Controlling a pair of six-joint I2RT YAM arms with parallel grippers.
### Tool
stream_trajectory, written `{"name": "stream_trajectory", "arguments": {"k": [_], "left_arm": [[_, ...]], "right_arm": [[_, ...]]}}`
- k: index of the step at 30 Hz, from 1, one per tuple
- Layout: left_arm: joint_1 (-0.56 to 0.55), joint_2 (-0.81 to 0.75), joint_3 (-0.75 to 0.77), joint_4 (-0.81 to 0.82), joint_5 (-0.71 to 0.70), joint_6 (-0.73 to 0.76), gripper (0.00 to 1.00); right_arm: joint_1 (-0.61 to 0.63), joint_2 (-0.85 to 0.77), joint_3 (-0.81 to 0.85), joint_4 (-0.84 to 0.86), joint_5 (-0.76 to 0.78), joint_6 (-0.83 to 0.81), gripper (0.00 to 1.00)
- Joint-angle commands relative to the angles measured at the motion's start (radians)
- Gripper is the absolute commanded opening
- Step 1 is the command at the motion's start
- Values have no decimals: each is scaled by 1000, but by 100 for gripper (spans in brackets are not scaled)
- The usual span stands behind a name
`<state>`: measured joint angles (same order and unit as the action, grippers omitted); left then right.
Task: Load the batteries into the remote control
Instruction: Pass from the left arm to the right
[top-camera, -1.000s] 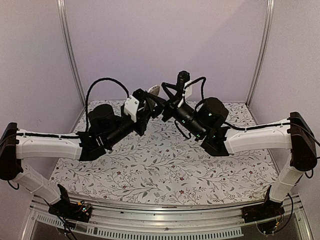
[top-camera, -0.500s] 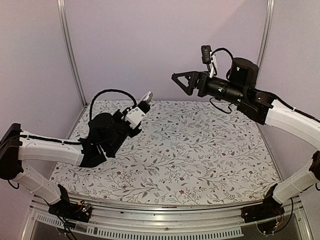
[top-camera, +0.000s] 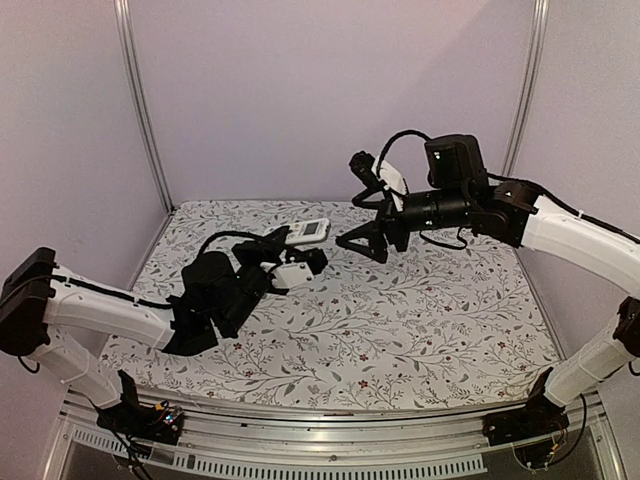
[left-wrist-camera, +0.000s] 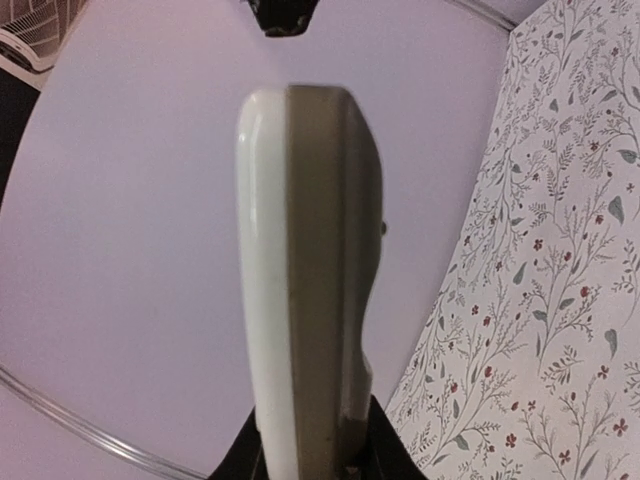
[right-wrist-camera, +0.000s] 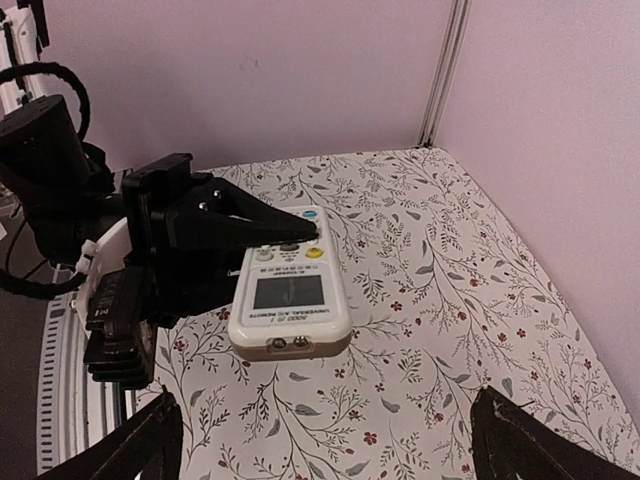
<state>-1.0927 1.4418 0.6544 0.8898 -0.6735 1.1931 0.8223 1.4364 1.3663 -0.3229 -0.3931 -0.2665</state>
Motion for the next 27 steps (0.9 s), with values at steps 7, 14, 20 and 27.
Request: {"name": "stream_trajectory", "arguments": {"k": [7,14,20,27], "left_arm": [[-34,29,-9,45,7,79,0],[-39,44,2,32,20,66,0],[-40,41,0,43,16,60,0],[-38,41,1,37,20,54,0]], "right_arm": [[64,119,65,-43,59,-108,93],[69,185,123,-42,63,-89,74],[71,207,141,-52,57,-83,61],[71,229,159,-108,61,-77,61]]}}
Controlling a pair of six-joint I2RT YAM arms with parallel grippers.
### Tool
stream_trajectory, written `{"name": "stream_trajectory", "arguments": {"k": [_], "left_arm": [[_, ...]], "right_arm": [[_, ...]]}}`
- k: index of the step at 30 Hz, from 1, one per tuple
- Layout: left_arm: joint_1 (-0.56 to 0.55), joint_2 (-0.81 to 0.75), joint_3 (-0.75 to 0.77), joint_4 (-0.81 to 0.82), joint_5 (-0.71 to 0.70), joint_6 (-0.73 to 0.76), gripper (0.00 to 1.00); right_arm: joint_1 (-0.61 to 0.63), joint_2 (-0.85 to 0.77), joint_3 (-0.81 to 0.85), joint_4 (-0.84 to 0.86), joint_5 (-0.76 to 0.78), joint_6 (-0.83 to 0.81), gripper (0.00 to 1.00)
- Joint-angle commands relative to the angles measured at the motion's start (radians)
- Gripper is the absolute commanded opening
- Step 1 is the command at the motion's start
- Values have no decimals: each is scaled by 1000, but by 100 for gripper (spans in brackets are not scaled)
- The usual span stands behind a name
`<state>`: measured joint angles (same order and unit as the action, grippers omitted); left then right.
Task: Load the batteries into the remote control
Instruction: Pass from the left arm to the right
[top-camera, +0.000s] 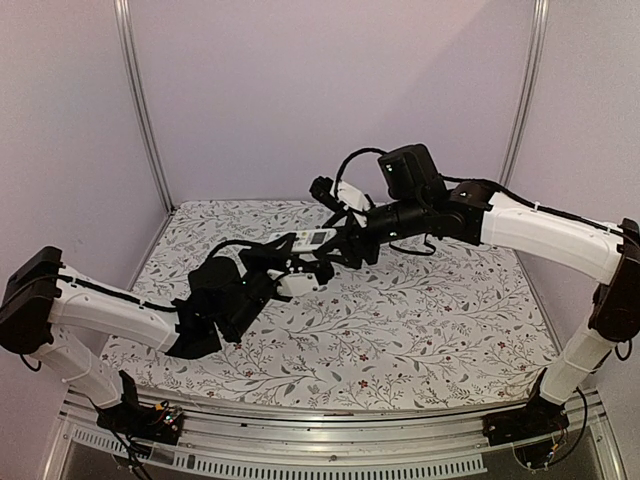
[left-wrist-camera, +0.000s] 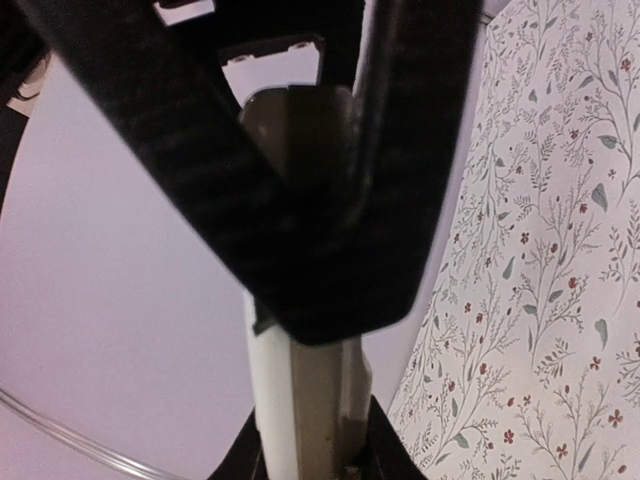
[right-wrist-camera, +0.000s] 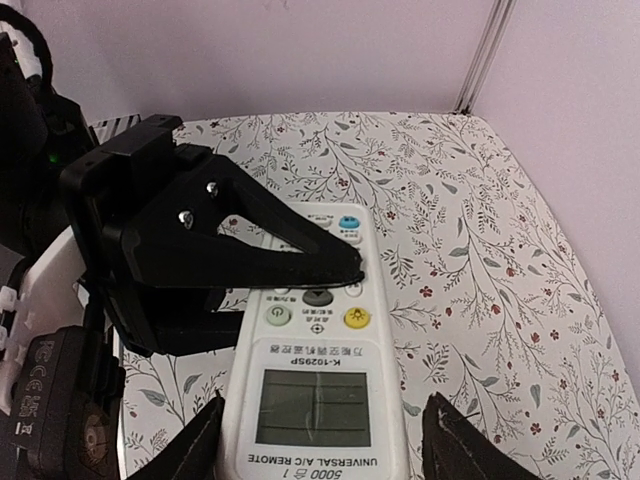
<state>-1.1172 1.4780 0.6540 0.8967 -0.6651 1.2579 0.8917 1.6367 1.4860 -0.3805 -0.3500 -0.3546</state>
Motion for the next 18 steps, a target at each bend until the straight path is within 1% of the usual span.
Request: {"name": "stream_trajectory", "arguments": {"k": [1,2,5,7,8,10,11,13,14,16,18], "left_arm": [[-14,7,2,31,13,-11,0],[-14,7,4,31,13,-11,0],[-15,7,5,23,14,-13,0],[-15,6,3,19,12,-17,0],[-15,5,2,15,12,-20,0],[-14,3,2,3,9,-34,0],[-13,1,5,-17,9,-49,11],[-14,-9,9,-88,10,-97,47],[-14,-16,9,-128,13,-127,59],[-14,-45,8,-217,30,-203,72],[-13,-77,12,-327,62,-280,78]], "right_arm": [[1,34,46,-56,23,14,57],[1,39,53,-61,24,15,52],[3,37,57,-54,16,16,33],[4,31,57,-47,21,16,10],[4,30,56,-45,22,16,3],[6,26,48,-40,27,14,1],[5,25,42,-36,34,13,1],[3,22,28,-31,51,6,0],[1,22,21,-29,58,3,0],[-11,25,12,-28,55,-4,0],[-25,29,5,-21,39,-4,0]]}}
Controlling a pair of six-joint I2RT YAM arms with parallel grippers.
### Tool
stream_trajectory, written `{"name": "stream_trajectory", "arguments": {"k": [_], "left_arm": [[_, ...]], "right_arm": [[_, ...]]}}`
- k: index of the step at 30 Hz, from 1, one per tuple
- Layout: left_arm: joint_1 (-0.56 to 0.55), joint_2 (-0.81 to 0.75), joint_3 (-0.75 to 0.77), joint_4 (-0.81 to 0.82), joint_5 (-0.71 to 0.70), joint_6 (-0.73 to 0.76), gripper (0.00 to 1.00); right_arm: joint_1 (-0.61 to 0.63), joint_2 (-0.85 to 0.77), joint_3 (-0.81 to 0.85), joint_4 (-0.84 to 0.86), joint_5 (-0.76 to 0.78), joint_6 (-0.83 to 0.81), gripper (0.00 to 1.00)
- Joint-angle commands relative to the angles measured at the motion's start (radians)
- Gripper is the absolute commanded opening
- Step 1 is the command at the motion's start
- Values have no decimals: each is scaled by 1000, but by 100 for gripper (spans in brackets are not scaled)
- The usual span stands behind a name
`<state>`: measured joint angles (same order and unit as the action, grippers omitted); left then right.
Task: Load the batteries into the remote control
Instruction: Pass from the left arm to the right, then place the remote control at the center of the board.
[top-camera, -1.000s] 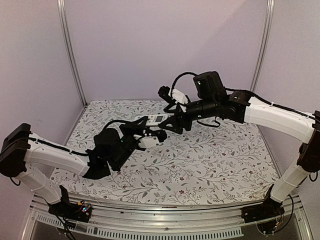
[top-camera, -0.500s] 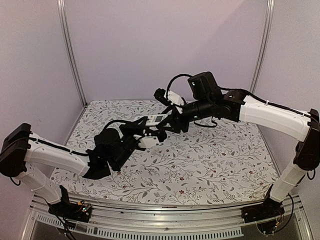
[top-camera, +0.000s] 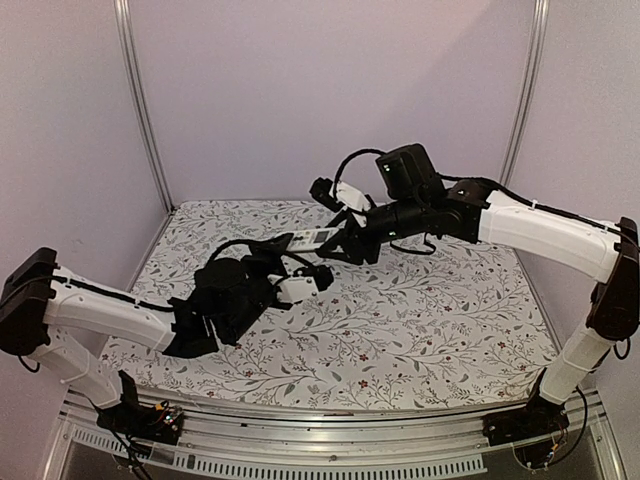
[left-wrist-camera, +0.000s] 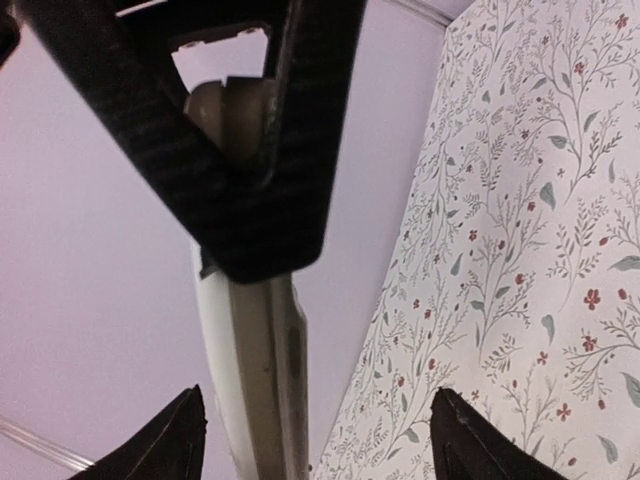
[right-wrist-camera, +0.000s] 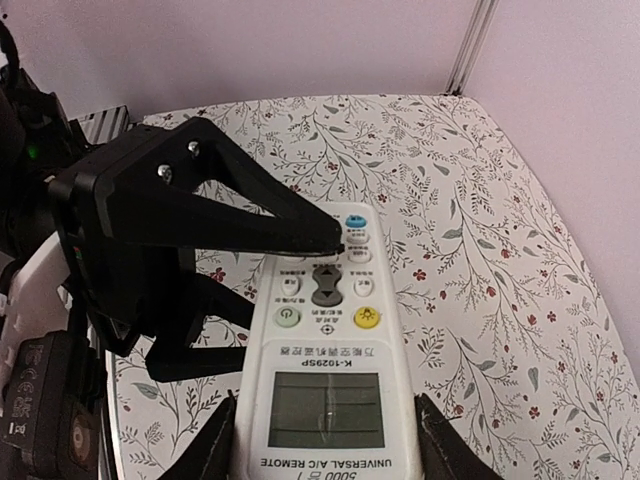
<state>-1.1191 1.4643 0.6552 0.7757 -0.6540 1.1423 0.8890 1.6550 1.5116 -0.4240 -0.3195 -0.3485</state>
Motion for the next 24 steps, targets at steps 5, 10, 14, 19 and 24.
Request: {"name": "stream_trajectory", "arguments": {"k": [5,10,14,19,24], "left_arm": [[-5,-133,7,-377,89,-296,85],[6,-199,7,-480,134,-392,87],[54,-274,3,-546,213,-497,88],[146,-356,-8,-554,273,-592,89],[213,-381,-7,-530,299,-629,91]], "right_arm": [[-50,34,-40,38,-18,-14,0],[-74,62,-88,73,-58,-6,0],[-95,95,-170,127,-106,-5,0],[-95,140,-324,286,-244,-24,0],[-91,161,-469,499,-366,-20,0]]}}
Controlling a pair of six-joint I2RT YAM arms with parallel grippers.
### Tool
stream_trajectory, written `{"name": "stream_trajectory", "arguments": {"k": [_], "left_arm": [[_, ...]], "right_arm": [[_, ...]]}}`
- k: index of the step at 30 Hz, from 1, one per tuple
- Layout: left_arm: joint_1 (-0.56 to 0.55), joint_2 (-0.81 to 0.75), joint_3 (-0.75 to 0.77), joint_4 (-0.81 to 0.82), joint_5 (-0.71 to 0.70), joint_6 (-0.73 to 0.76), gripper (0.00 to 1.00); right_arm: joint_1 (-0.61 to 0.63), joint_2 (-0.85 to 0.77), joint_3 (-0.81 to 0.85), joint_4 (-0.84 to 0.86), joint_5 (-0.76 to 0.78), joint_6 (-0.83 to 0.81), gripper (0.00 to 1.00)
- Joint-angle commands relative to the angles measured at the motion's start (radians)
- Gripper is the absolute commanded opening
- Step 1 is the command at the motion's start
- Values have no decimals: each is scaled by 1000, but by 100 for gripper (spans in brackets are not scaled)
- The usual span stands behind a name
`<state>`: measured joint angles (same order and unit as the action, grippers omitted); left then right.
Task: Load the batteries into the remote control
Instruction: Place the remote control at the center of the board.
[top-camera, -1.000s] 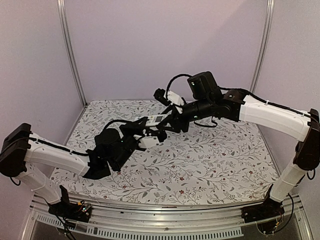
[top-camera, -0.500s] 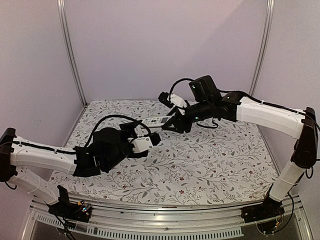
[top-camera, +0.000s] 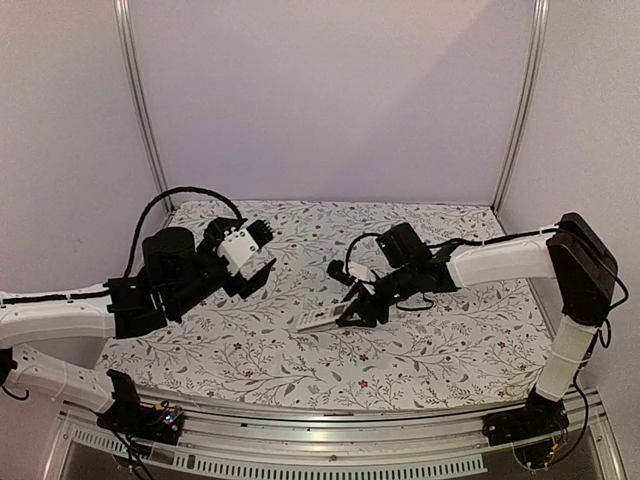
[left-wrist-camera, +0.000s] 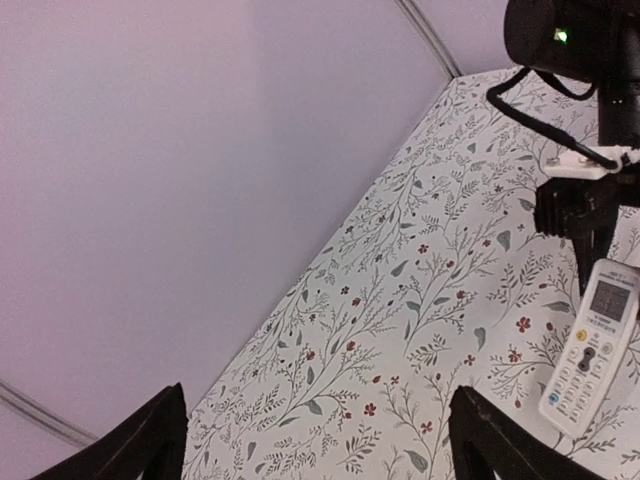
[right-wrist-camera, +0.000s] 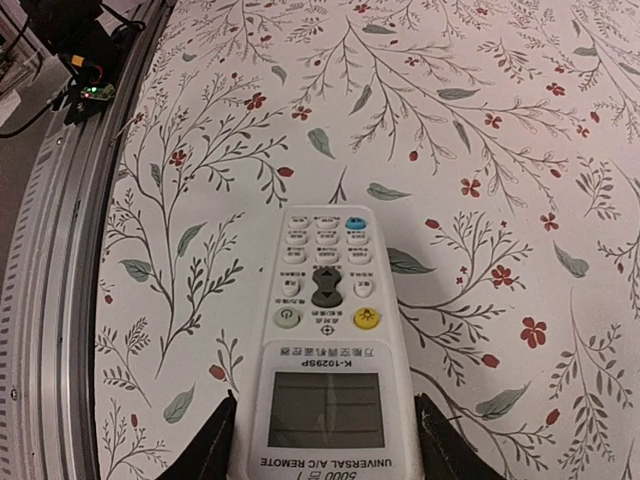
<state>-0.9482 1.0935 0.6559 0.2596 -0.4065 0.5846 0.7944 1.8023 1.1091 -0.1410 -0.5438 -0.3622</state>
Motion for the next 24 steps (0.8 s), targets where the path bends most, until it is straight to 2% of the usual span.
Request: {"name": "stream_trajectory", "arguments": {"k": [1,12,22,24], "left_arm": [[50,-9,-7,-11,59,-74,91],[79,24,-2,-4,88,-86,90],[91,46,2,-5,101,-86,91],[93,45,1,-5,103,-86,91]], "right_arm": [[7,19,-86,247,-152,-8,0],[37,164,-137,319,-179,-62,2],[37,245,-163,299,-125,-86,25],[37,259,-155,283,-105,-92,33]]}}
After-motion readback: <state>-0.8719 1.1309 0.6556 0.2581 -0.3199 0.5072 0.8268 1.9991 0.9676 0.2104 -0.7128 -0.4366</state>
